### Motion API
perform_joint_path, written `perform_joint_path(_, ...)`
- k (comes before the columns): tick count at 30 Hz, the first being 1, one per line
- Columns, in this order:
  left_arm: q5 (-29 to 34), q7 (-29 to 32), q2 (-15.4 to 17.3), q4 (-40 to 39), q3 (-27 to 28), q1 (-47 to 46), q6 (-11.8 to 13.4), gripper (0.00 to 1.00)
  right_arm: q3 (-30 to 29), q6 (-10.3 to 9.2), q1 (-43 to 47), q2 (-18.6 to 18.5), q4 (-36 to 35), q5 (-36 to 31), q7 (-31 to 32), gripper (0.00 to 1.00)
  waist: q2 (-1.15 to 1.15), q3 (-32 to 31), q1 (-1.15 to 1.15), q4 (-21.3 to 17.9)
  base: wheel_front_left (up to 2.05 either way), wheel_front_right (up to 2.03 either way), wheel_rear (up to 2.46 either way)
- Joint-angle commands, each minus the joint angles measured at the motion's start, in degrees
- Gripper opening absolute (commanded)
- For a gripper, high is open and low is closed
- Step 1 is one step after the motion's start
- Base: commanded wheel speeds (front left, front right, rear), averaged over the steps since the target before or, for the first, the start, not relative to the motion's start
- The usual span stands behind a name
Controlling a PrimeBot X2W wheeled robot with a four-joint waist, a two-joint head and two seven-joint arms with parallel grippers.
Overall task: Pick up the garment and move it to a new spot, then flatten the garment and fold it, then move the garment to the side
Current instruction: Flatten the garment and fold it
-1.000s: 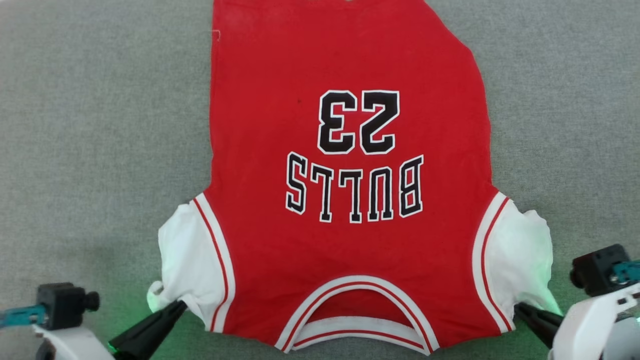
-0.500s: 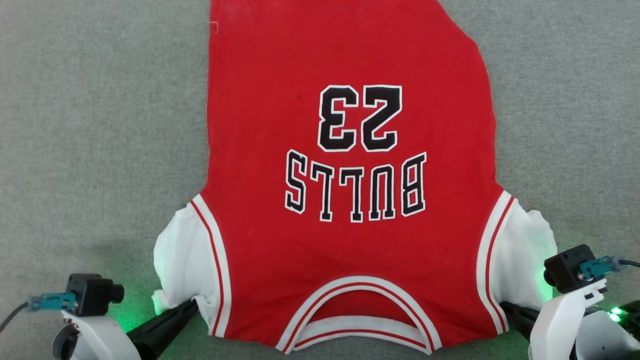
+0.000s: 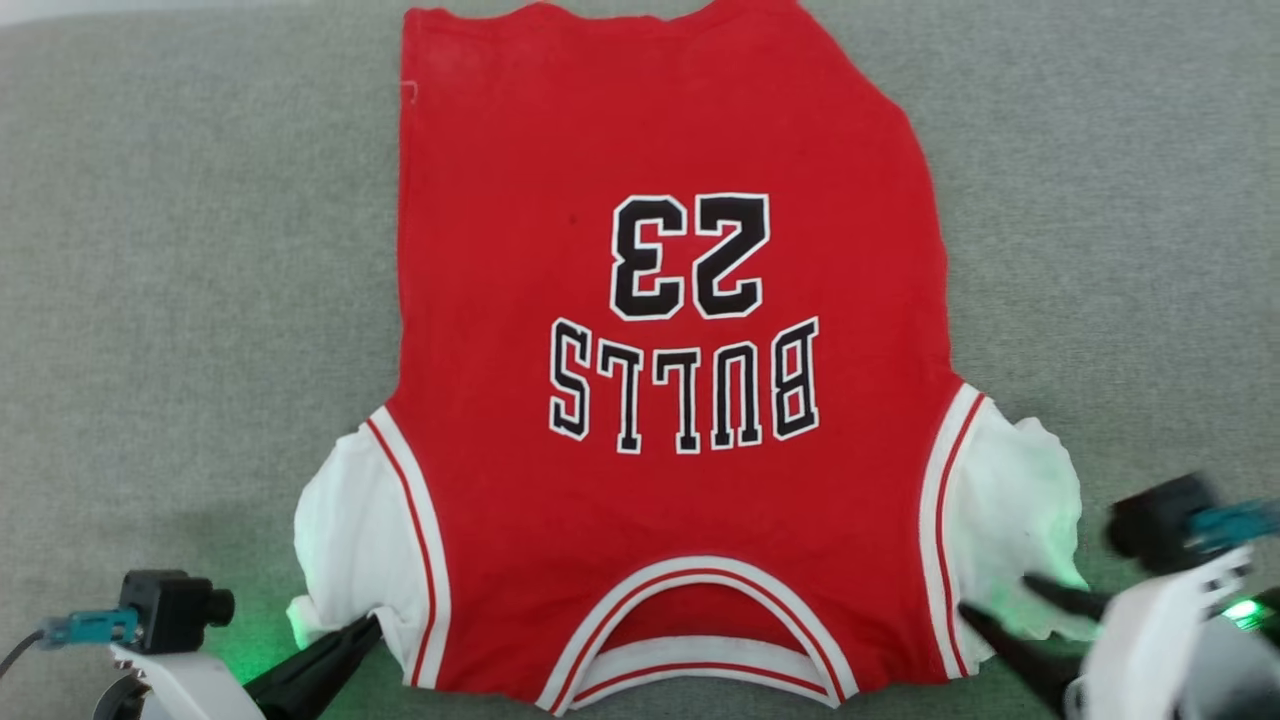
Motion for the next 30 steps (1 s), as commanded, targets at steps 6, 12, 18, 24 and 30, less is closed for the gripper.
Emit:
perform_joint_path(6, 1.35, -0.3, 0.31, -1.46, -1.55, -0.02, 0.3, 0.0, -8.68, -0.04, -1.92, -0.5, -12.18, 6.62, 9.15, 1.0, 0.0, -0.02, 0.0, 0.83, 0.0, 0.0, 0.0)
perform_joint_path(12, 2.62, -0.04, -0.19, -3.6, -2.02, -3.3, 0.3, 0.0, -14.95, -0.04, -15.64, -0.64, -13.47, 6.09, 16.47, 1.0, 0.0, 2.89, 0.0, 3.24, 0.0, 0.0, 0.0)
perform_joint_path(18, 3.62, 0.15, -0.9, -5.68, -3.04, -7.32, 0.3, 0.0, -12.23, -0.04, -39.1, 1.77, 2.29, -3.14, 12.05, 1.0, 0.0, 7.11, 0.0, 6.14, 0.0, 0.0, 0.0)
perform_joint_path(24, 3.97, -0.11, -1.62, -6.76, -4.94, -11.52, 0.35, 0.0, -8.33, -0.04, -57.74, 3.68, 22.77, -13.47, 5.66, 1.0, 0.0, 11.32, 0.0, 9.47, 0.0, 0.0, 0.0)
perform_joint_path(30, 3.69, -1.19, -2.06, -7.05, -7.72, -14.91, 0.58, 0.0, -5.52, -0.04, -68.63, 4.76, 39.07, -19.12, 3.95, 1.0, 0.0, 14.83, 0.0, 12.15, 0.0, 0.0, 0.0)
